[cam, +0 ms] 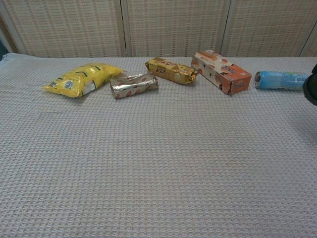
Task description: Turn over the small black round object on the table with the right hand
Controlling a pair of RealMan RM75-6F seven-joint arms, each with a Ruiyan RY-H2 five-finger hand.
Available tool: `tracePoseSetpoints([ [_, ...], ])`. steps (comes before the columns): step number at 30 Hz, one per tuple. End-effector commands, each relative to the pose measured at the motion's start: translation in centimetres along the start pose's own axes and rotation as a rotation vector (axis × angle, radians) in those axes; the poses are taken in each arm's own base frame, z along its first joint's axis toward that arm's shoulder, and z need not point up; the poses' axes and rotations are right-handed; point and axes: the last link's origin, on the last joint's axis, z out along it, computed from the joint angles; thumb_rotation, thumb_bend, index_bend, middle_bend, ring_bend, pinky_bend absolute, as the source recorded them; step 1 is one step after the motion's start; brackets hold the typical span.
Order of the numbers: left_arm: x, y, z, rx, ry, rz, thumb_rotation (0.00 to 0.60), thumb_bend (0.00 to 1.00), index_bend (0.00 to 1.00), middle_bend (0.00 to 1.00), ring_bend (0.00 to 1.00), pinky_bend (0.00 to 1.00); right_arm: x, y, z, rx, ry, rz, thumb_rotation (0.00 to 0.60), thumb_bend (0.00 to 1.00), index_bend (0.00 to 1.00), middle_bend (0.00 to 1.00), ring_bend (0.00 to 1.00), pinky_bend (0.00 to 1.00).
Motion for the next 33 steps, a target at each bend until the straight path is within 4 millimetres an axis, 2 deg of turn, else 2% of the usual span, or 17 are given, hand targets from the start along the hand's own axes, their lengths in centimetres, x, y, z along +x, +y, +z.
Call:
tracePoseSetpoints([
  [1,0.0,0.0,0.0,0.0,-0.001,0.001,0.6,0.53,0.5,0.15,0.19,0.52,0.9,-2.8,-1.4,0.431,0.098,0.384,0.6,0.27,0.69,0.56,0.68,0.78],
  [5,-0.1,0.0,0.1,-0.001,-0.005,0.004,0.6,0.53,0.5,0.15,0.19,0.52,0.6,-1.9,-1.1,0.395,0.09,0.307,0.6,0.27,0.69,0.56,0.68,0.78],
  [8,-0.1,0.1,0.1,-0.001,-0.007,0.005,0.6,0.53,0.5,0.15,0.19,0.52,-0.1,-1.0,-0.7,0.344,0.074,0.182,0.6,0.27,0.69,0.57,0.68,0.79],
  [12,-0.1,0.1,0.1,0.0,-0.008,0.006,0.6,0.53,0.5,0.15,0.19,0.52,-1.7,1.2,-0.4,0.102,-0.01,-0.066,0.6,0.27,0.7,0.57,0.69,0.79],
  [15,-0.1,0.0,0.1,0.003,-0.01,0.006,0.6,0.53,0.5,0.15,0.19,0.52,-2.4,2.0,-0.3,-0.077,-0.14,-0.157,0.6,0.27,0.7,0.57,0.69,0.8],
  [18,-0.1,0.0,0.1,0.005,-0.009,0.004,0.6,0.53,0.5,0.15,0.19,0.52,-2.4,2.2,-0.1,-0.173,-0.223,-0.204,0.6,0.27,0.7,0.57,0.69,0.8],
  [28,-0.1,0.0,0.1,0.005,-0.012,0.007,0.6,0.53,0.5,0.15,0.19,0.52,-2.8,0.6,0.2,-0.133,-0.242,-0.154,0.6,0.27,0.69,0.57,0.69,0.79],
  [33,-0.1,0.1,0.1,0.005,-0.013,0.01,0.6,0.53,0.5,0.15,0.19,0.52,-3.3,0.0,0.8,-0.115,-0.35,-0.043,0.6,0.27,0.69,0.57,0.69,0.79],
])
